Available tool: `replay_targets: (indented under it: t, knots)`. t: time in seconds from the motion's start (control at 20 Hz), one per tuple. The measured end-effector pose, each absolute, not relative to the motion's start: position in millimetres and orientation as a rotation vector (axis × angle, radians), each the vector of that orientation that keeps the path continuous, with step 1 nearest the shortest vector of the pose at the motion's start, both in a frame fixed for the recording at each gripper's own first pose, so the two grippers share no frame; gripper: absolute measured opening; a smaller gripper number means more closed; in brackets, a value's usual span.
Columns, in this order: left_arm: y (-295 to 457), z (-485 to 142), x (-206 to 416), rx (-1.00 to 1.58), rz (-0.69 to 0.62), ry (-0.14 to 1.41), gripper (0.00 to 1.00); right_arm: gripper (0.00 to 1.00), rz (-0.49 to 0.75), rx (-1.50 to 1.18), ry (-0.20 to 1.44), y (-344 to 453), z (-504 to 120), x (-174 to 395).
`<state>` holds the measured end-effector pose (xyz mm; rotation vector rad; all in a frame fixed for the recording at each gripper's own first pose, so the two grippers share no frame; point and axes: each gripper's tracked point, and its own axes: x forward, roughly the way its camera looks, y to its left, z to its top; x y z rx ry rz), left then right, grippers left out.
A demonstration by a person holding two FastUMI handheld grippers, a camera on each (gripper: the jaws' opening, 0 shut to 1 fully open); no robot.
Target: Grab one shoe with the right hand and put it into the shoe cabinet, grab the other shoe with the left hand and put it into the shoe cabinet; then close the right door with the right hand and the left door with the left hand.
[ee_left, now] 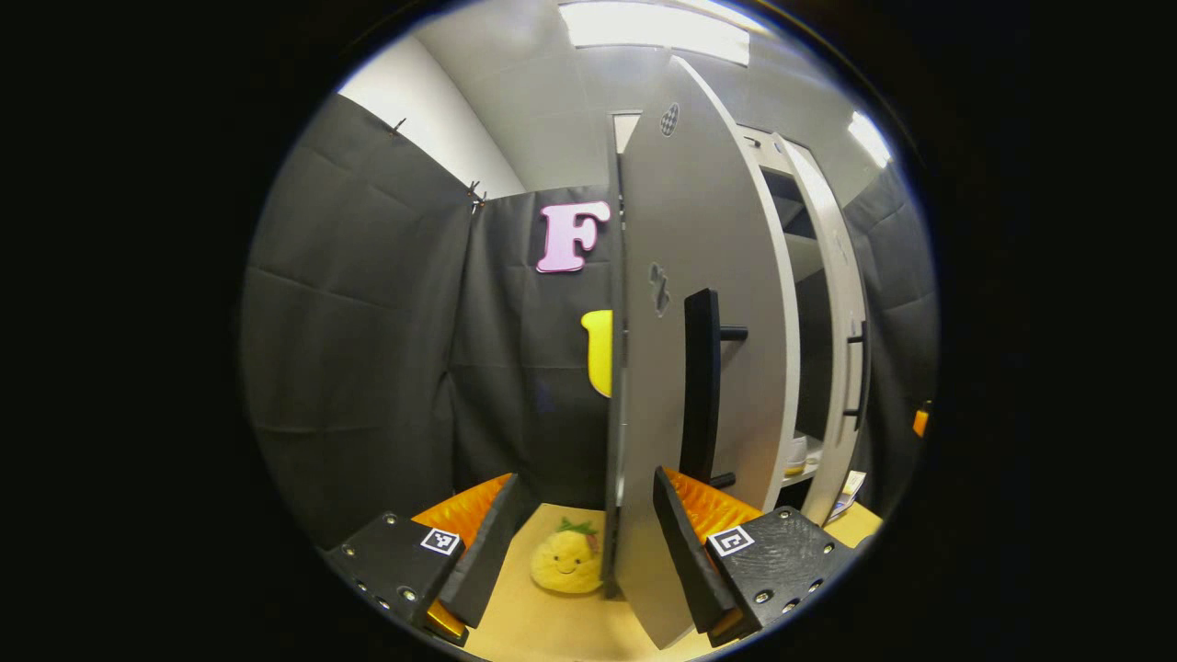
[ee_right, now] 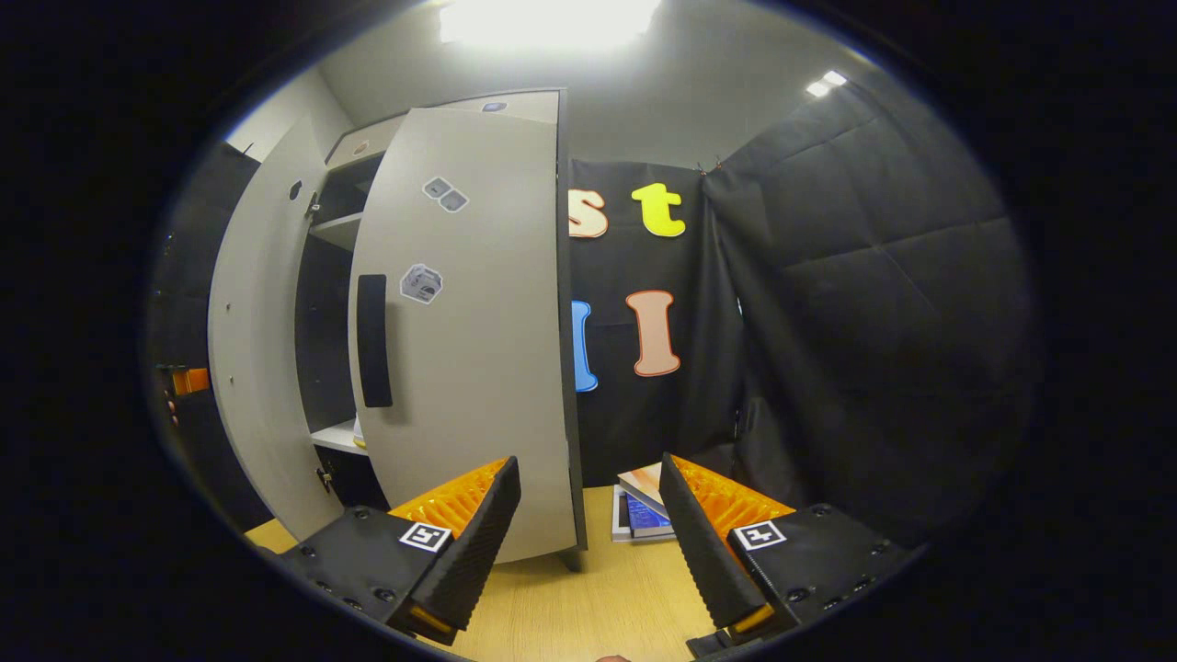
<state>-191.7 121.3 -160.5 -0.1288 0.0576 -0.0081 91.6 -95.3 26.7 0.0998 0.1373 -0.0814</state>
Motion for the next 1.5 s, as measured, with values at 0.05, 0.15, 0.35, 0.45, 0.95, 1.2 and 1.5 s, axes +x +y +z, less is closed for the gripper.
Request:
replay_targets:
  t: [0.05,0.15,0.35,0.45,0.95,1.2,1.5]
  knots:
    - [112.7,-158.4,-189.6,-0.141,-0.021,0.055,0.76,0.95,-0.087,0.097,0.141,-98.7,26.0,91.2]
    - [93.9,-157.5,-179.5,-0.163,-0.047,0.049,0.76,0.95,-0.098,0.087,0.152,-105.8,23.2,90.6]
    - [48.8,-152.4,-153.6,-0.178,-0.117,0.044,0.76,0.95,-0.119,0.075,0.164,-116.6,21.4,88.8]
    - [24.1,-150.9,-141.9,-0.169,-0.161,0.047,0.76,0.95,-0.121,0.070,0.170,-118.0,19.3,87.7]
    - [31.3,-159.0,-149.1,-0.083,-0.160,0.049,0.77,0.96,-0.078,0.085,0.171,-92.5,19.5,86.6]
    - [76.2,-160.1,-195.2,-0.038,-0.131,0.057,0.77,0.96,-0.049,0.082,0.134,-75.7,36.6,81.9]
    - [120.5,-157.2,-256.2,-0.032,-0.100,0.050,0.76,0.96,-0.010,0.059,0.096,-55.9,48.8,64.2]
